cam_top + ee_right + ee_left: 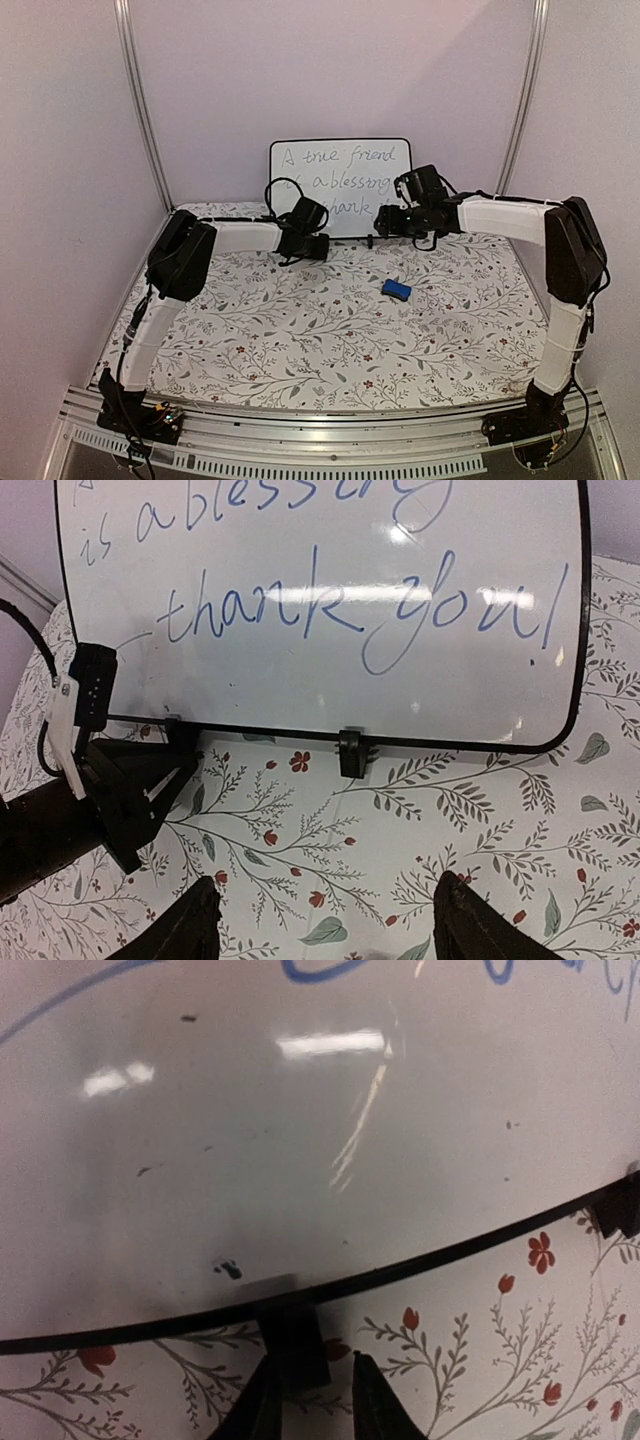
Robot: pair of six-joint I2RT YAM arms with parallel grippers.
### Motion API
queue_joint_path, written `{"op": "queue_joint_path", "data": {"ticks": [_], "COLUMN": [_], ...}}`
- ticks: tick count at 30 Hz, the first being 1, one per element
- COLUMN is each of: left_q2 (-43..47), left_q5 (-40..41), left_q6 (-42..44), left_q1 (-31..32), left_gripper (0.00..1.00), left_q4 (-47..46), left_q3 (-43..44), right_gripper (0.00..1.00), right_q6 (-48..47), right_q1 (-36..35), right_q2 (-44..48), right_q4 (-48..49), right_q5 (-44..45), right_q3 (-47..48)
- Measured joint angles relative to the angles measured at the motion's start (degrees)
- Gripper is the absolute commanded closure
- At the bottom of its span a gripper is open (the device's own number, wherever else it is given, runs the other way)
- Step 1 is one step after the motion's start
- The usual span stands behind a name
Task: Erase the whiteboard
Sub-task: Move the whiteboard to the center of the board.
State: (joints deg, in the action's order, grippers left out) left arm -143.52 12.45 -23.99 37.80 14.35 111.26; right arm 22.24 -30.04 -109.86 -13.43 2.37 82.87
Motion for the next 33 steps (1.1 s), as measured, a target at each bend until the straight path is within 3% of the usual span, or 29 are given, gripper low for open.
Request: {"op": "queue_joint_path", "data": {"ticks": [6,17,28,33], "left_q2": [0.0,1.57,6.69,8.17], "left_q5": [0.28,0.26,0.0,0.07], "left_q6": [0.22,0.13,-0.92,-1.88], "left_q1": [-0.15,-0.17,-0.09,0.0], "left_gripper": [1.0,1.0,1.0,1.0], "left_q4": [0.28,-4.55,-8.44,-9.16], "left_q3": [-0.09,-4.61,-13.75,-16.31], "right_gripper": [0.38,0.39,0.51,0.51], "right_q6": [0.11,-0.61,-3.28,-3.87], "right_q1": [0.11,0.11,0.11,0.11], "right_q2": [-6.73,-14.23,-19.63,-20.83], "right_q4": [0.02,-1.6,-2.58,-2.86], "right_q5": [-1.79,-2.86,-1.25,-2.58], "right_q3": [4.81,10.45,14.62,14.8]}}
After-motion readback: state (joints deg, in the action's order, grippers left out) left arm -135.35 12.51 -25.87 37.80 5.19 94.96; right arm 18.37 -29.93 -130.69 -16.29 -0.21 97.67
